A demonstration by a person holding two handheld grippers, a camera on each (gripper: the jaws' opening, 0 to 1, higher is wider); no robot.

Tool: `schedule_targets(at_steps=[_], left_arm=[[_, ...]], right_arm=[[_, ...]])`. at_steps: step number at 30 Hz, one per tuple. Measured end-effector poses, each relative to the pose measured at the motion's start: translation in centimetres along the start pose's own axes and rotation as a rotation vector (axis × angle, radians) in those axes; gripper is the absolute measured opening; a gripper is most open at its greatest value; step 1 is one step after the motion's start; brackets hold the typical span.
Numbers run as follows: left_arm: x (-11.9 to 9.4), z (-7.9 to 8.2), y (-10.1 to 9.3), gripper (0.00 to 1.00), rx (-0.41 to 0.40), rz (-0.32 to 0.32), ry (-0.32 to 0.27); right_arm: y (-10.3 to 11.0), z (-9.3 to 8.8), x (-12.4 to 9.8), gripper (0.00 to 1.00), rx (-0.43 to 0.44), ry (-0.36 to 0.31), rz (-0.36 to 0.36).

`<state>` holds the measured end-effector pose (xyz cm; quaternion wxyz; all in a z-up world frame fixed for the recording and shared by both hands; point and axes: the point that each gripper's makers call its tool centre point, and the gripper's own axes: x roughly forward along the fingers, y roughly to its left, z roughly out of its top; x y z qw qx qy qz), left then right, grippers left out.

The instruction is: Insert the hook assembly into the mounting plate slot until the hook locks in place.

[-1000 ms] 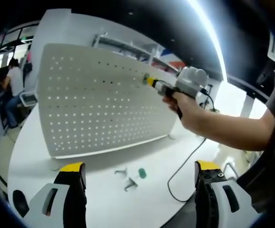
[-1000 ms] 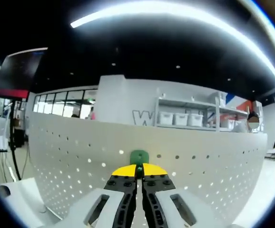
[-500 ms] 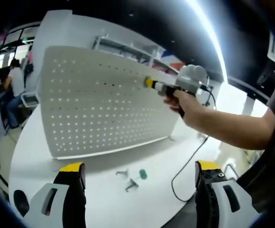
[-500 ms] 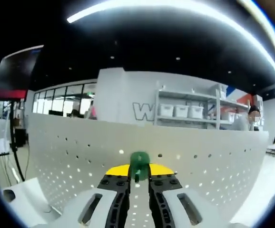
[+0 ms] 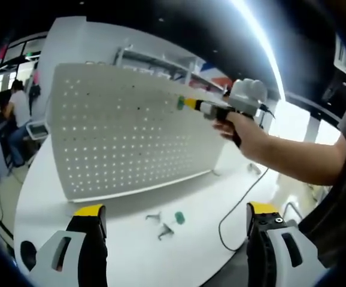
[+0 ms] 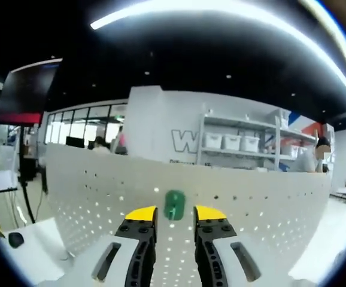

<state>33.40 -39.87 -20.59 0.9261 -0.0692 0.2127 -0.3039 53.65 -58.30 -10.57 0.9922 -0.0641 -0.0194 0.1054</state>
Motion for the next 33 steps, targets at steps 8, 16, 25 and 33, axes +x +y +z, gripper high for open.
schedule_targets(at_steps=[8,16,25,33], left_arm=[[-0.1,-0.7,-0.3,0.99,-0.002,-0.005,0.011],[-0.1,-1.4,-0.8,0.98,-0.007,-0.011,0.027],[-0.6,-1.7,-1.0,0.98,-0.005,-0.003,0.032],[-0.6,-2.5,-1.8,0.98,-0.005,-0.009,0.045]], right_arm=[[0.8,-3.7,-4.3,0.27,-0.055,0.085,0.043],[3.6,-8.4,-8.9,0.27,-0.105,0.203,0.170],[5.4,-10.9,-13.4,0.27,-0.170,0.253,0.247],[5.0,-13.1,-16.6,0.27,-0.106,0.313,0.232]])
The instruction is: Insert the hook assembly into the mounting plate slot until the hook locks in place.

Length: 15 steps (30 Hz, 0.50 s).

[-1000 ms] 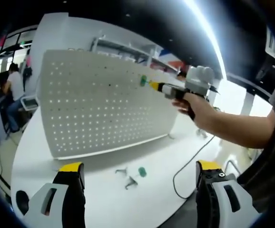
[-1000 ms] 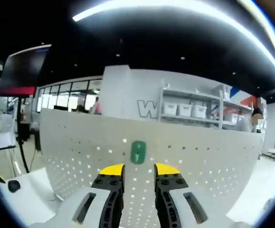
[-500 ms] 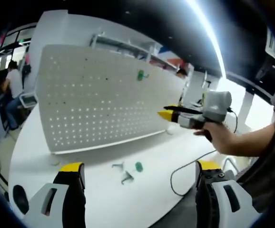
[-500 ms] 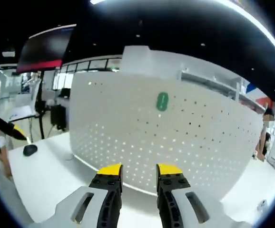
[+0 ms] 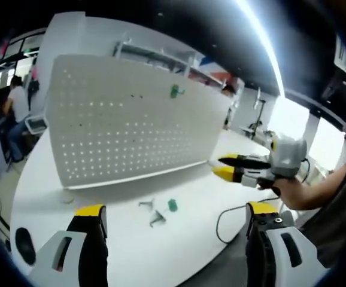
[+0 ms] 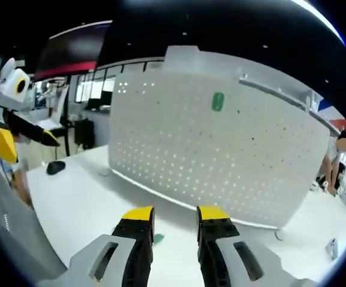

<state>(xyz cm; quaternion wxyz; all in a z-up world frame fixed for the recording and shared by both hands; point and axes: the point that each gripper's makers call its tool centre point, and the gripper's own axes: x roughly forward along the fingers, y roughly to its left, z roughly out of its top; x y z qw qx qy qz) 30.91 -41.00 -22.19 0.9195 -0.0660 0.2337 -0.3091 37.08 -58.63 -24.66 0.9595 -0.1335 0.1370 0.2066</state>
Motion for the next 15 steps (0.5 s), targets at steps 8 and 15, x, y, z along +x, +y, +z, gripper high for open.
schedule_targets(at_steps=[8,15], left_arm=[[0.0,-0.7,-0.2,0.98,-0.006,-0.001,0.009],[0.1,-1.4,-0.1,0.97,-0.013,0.001,0.023]], right_arm=[[1.9,-1.8,-1.8,0.27,0.001,0.044,0.049],[2.7,-3.2,-2.8,0.27,0.008,0.076,0.070]])
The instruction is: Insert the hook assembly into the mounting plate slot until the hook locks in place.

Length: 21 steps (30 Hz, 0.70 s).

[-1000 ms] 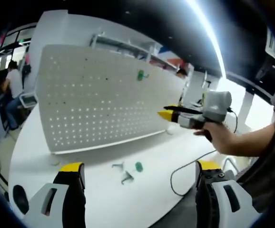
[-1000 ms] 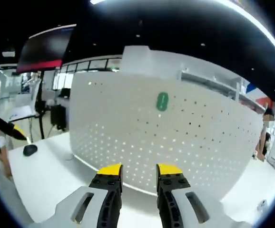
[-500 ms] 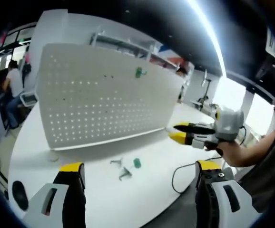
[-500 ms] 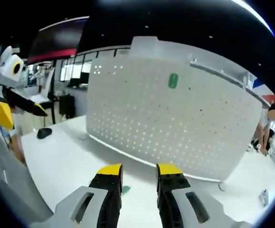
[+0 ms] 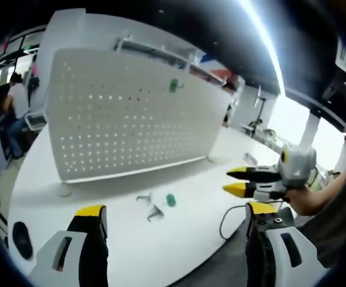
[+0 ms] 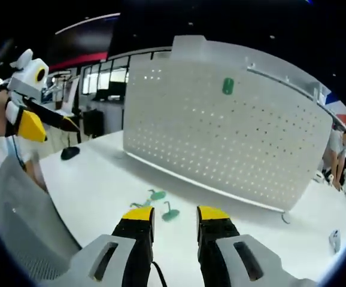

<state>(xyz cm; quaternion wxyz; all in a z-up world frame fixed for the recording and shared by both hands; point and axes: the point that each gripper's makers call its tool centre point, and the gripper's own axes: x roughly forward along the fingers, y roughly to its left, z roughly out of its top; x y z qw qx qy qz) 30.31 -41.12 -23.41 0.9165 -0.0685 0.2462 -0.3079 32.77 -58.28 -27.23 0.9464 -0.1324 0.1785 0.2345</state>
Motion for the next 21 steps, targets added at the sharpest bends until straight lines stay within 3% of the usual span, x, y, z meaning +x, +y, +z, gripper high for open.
schedule_targets(at_steps=[4,6,9,14,21], left_arm=[[0.1,-0.3,0.0,0.97,-0.005,-0.001,0.007],[0.2,-0.5,0.1,0.97,-0.008,-0.001,0.010],[0.3,-0.7,0.2,0.97,-0.008,-0.003,0.018],[0.4,-0.8,0.5,0.97,-0.014,0.001,0.027],[0.6,-1.0,1.2,0.97,-0.016,0.003,0.047]], right_arm=[[1.2,-0.7,0.3,0.26,-0.004,0.035,0.061],[2.4,-0.9,1.1,0.26,-0.015,0.049,0.130],[3.1,-1.0,2.6,0.27,-0.064,0.060,0.166],[4.7,-1.8,5.2,0.27,-0.025,0.110,0.258],[6.3,-3.2,8.6,0.27,0.009,0.166,0.304]])
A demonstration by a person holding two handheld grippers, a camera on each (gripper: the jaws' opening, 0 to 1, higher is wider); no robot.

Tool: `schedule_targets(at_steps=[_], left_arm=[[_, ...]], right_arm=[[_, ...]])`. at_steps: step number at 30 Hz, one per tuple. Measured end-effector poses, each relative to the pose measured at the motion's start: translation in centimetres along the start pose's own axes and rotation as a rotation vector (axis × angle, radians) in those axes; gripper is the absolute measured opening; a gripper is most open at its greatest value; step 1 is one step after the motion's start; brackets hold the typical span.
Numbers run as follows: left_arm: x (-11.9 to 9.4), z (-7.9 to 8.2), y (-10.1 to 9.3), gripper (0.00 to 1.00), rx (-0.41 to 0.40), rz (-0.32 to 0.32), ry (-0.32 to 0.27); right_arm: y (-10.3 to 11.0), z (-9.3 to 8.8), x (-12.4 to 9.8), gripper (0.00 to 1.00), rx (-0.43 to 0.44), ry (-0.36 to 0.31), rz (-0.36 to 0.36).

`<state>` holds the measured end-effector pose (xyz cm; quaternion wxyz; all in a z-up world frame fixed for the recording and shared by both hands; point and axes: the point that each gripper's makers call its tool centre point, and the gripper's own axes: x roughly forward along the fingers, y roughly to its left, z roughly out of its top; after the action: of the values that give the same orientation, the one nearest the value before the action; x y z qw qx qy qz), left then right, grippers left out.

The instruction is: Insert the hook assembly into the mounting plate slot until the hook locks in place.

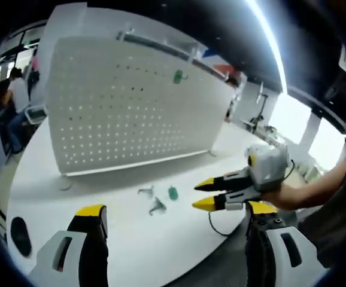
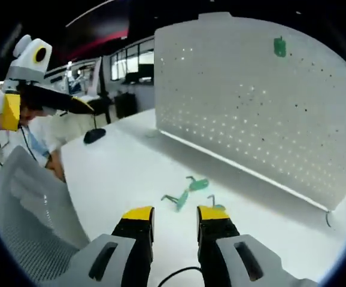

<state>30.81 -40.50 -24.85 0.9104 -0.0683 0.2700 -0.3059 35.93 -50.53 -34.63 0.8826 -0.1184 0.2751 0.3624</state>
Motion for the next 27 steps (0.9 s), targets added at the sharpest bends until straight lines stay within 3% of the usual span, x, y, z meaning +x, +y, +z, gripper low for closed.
schedule_targets(at_steps=[3,8,16,20,22,27], left_arm=[[0.0,-0.3,0.4,0.97,-0.002,0.005,0.015],[-0.2,-0.4,1.0,0.97,-0.014,0.017,0.022],[-0.2,-0.9,2.1,0.96,-0.038,0.041,0.036],[0.0,-0.9,1.9,0.96,-0.041,0.039,0.037],[0.1,-1.0,1.9,0.96,-0.038,0.037,0.043],[0.3,-1.2,2.0,0.96,-0.044,0.035,0.051]], right_arm=[[0.2,-0.4,1.3,0.27,-0.007,0.022,0.009],[0.2,-1.2,3.5,0.26,0.053,0.063,0.020],[-0.9,-2.4,6.2,0.23,0.136,0.106,-0.020],[-1.1,-3.1,6.9,0.21,0.181,0.129,-0.025],[-1.0,-3.3,7.2,0.21,0.277,0.131,-0.028],[-1.3,-3.2,7.7,0.16,0.276,0.130,-0.038]])
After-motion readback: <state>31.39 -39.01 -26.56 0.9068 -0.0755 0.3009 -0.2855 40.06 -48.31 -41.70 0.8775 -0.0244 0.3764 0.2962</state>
